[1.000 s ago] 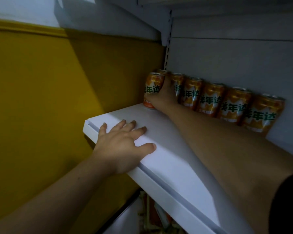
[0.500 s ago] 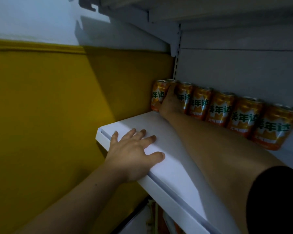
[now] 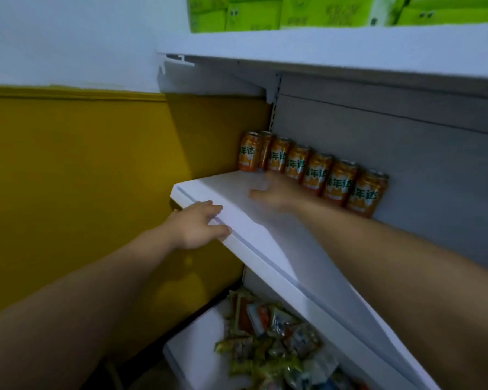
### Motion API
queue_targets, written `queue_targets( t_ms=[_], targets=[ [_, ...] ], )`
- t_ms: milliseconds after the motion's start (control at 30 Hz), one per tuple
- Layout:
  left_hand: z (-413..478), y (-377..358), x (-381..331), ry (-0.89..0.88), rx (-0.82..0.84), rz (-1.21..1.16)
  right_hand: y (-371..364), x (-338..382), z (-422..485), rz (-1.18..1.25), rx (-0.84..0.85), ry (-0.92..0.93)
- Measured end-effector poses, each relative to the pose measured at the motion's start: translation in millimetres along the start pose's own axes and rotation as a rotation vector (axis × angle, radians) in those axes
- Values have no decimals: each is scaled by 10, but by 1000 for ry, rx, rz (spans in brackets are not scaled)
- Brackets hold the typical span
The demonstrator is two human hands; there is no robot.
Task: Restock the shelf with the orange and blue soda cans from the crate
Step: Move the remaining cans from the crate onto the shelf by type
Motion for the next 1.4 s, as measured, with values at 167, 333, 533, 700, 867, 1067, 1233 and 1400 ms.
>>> queue_targets(
  t_ms=[167, 333, 533, 700, 867, 1067, 1233, 1400],
  targets=[
    [-999, -327, 283, 62, -23, -99, -357, 662, -764, -71, 89, 61],
    [-2048, -719, 787, 186, -37, -92, -1064, 1410, -1283, -93, 188, 198],
    [-3165, -1362, 1557, 375, -5, -134, -2257, 2141, -1784, -153, 387, 308],
    [-3797, -1981, 2282, 532, 49, -325, -3203, 2476, -2028, -232, 563, 364],
    [-3945, -2744, 2939, 598, 117, -458, -4188, 2486, -1998, -242, 774, 339],
    [-3794, -3587, 3660, 637, 198, -685, -5311, 2173, -1693, -239, 955, 295],
    [-3591, -4193, 4201, 666, 262, -778, -6284, 1867, -1425, -165, 1108, 191],
    [-3563, -4770, 4829, 717, 368, -717, -7258, 1765, -1331, -173, 1248, 141]
  ],
)
Point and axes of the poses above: each hand's wrist, its own z-axis towards the middle knuckle, its own y-axis out of the back of the hand, x = y × z, the point moved 10 cm from there along z, towards the middle knuckle, and after that the axes turned 15 degrees about x, right-handed, at the moved point
